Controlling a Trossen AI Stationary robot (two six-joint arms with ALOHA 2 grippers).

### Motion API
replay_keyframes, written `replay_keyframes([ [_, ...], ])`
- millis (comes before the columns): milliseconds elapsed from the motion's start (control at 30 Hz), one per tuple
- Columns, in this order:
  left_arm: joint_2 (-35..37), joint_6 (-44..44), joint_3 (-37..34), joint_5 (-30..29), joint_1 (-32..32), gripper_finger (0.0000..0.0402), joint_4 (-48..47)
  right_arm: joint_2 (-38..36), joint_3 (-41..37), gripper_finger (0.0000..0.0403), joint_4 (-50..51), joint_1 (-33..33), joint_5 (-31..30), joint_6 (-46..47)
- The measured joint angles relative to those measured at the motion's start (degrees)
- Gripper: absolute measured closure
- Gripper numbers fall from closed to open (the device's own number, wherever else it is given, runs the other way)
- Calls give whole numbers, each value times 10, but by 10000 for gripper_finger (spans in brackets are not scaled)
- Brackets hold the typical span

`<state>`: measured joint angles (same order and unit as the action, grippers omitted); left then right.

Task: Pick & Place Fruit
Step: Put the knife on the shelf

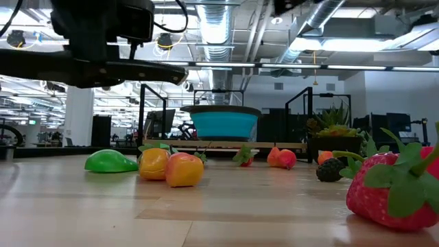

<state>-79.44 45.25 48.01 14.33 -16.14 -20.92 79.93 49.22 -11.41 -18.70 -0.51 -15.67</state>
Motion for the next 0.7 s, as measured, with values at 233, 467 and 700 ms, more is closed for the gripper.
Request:
replay_keyframes([
  [233, 0, 22, 0, 0, 24, 330, 5, 113, 111, 403, 70, -1, -31, -45],
  [467, 0, 48, 0, 2, 51, 330, 12, 200, 214, 403, 166, -9, -149, -89],
  [700, 0, 50, 0, 6, 58, 330, 19, 248, 302, 403, 249, -18, -206, -88],
])
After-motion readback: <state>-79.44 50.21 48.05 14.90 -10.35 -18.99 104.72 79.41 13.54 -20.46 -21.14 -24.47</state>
